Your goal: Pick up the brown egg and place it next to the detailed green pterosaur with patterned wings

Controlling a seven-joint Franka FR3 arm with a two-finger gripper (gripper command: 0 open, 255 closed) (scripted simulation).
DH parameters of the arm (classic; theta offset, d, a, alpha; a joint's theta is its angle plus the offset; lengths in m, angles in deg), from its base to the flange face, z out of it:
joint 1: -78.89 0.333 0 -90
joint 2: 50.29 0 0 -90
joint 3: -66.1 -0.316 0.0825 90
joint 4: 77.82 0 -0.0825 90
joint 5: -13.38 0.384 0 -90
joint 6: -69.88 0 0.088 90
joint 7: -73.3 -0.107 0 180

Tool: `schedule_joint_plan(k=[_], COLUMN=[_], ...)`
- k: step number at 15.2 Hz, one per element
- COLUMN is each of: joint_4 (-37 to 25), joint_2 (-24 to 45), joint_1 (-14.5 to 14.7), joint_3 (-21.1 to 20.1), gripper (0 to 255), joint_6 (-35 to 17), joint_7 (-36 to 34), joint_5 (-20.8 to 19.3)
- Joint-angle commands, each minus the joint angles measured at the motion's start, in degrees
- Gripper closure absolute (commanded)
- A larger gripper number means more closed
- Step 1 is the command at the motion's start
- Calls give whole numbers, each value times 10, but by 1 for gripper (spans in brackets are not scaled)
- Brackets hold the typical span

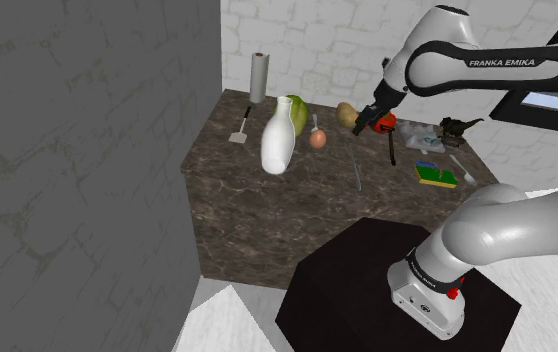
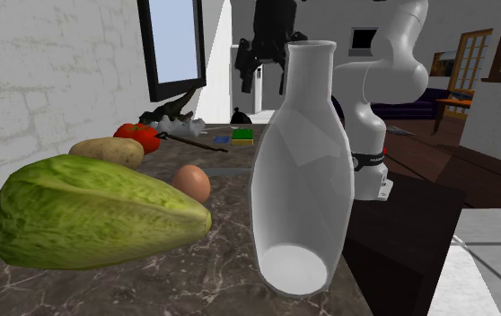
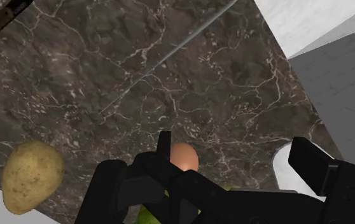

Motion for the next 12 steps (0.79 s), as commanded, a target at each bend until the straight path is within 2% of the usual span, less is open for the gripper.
schedule_joint_plan(k=[1,5,8,10,12], joint_4=[15,30,26,14,-7], joint_2=[31,110,180,230,281], joint_1=[5,32,77,129,207], joint_3=[17,59,105,151,216], gripper=[0,0,0,0,0], joint_6=[-71,-206,-302,-360,-407], joint_7=[12,49,100,156,243], joint_5=[11,50,108,174,280])
